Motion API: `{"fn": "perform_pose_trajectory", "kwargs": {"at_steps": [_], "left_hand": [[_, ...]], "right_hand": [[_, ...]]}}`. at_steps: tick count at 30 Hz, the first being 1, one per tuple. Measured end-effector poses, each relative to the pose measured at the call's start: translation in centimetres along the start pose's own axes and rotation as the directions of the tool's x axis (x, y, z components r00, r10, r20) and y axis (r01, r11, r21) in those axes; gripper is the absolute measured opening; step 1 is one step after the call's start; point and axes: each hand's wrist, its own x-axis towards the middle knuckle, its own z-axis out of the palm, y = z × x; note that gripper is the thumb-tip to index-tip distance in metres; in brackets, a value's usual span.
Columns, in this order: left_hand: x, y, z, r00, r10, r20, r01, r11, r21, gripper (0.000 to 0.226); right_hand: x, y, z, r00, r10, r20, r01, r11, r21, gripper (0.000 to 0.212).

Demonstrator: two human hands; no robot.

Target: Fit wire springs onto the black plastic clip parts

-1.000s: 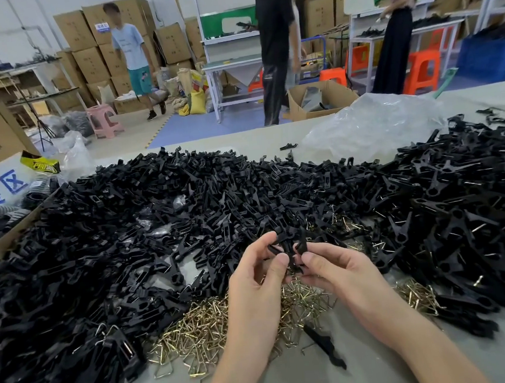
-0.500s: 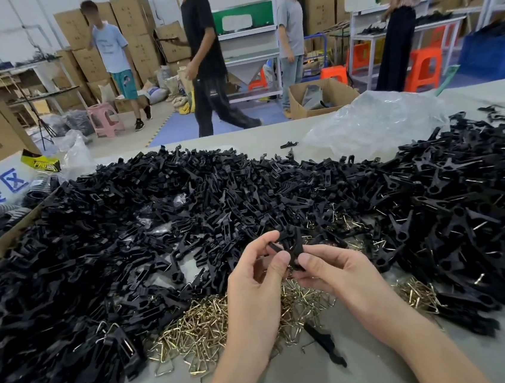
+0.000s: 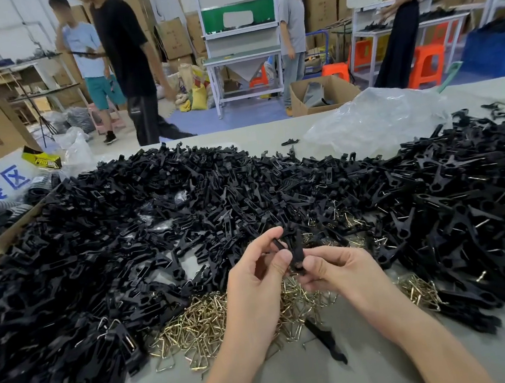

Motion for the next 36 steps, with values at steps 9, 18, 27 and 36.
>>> {"fn": "perform_pose_trajectory", "kwargs": {"at_steps": [9, 18, 27, 36], "left_hand": [[0.0, 0.3, -0.4, 0.999, 0.006, 0.032, -0.008, 0.999, 0.043, 0.038], [-0.2, 0.4, -0.2, 1.000, 0.007, -0.013, -0.006, 0.996, 0.084, 0.042], [-0.1, -0.7, -2.3, 0.952, 0.122, 0.281, -0.305, 0.461, 0.834, 0.051], [-0.2, -1.1, -1.6, 0.940, 0.038, 0.340, -0.336, 0.287, 0.897, 0.031]], "right_hand": [[0.0, 0.1, 0.1, 1.000, 0.022, 0.021, -0.022, 1.000, 0.001, 0.028], [-0.2, 0.2, 0.0, 0.985, 0.054, 0.165, -0.087, 0.976, 0.198, 0.026], [0.6, 0.1, -1.2, 0.992, -0.067, -0.111, 0.072, 0.996, 0.049, 0.038], [0.8, 0.4, -1.0, 0.982, -0.064, -0.177, 0.064, 0.998, -0.008, 0.034]]}}
